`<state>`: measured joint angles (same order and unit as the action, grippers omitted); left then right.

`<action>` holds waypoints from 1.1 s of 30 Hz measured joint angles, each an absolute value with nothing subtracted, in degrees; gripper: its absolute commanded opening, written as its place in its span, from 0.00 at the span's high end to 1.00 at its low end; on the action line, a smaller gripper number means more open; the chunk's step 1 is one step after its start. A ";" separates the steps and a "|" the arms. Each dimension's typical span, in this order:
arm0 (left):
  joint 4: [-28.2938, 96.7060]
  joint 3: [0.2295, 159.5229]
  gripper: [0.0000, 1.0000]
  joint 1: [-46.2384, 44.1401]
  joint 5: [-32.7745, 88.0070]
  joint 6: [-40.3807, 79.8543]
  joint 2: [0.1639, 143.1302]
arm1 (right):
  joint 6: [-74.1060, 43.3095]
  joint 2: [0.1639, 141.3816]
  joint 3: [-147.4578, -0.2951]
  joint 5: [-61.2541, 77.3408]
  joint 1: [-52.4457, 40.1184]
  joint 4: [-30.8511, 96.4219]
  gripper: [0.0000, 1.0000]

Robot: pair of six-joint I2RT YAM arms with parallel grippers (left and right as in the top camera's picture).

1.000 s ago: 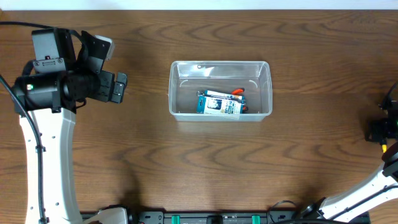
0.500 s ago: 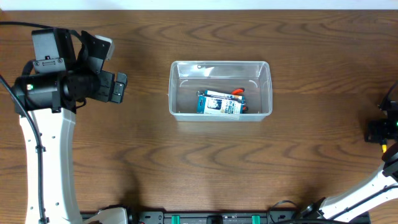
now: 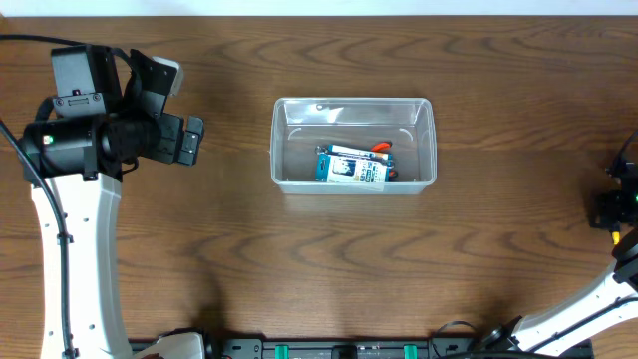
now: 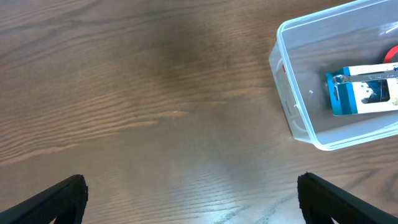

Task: Pack container
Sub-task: 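Close the right gripper on the black screwdriver handle and lift, then carry the screwdriver left over the clear container with the right gripper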

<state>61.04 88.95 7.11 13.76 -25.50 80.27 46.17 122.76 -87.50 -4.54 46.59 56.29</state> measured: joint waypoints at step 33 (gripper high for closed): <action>61.06 88.95 0.02 7.11 13.78 -25.52 80.27 | 43.51 122.65 -90.80 -0.51 42.46 55.88 0.99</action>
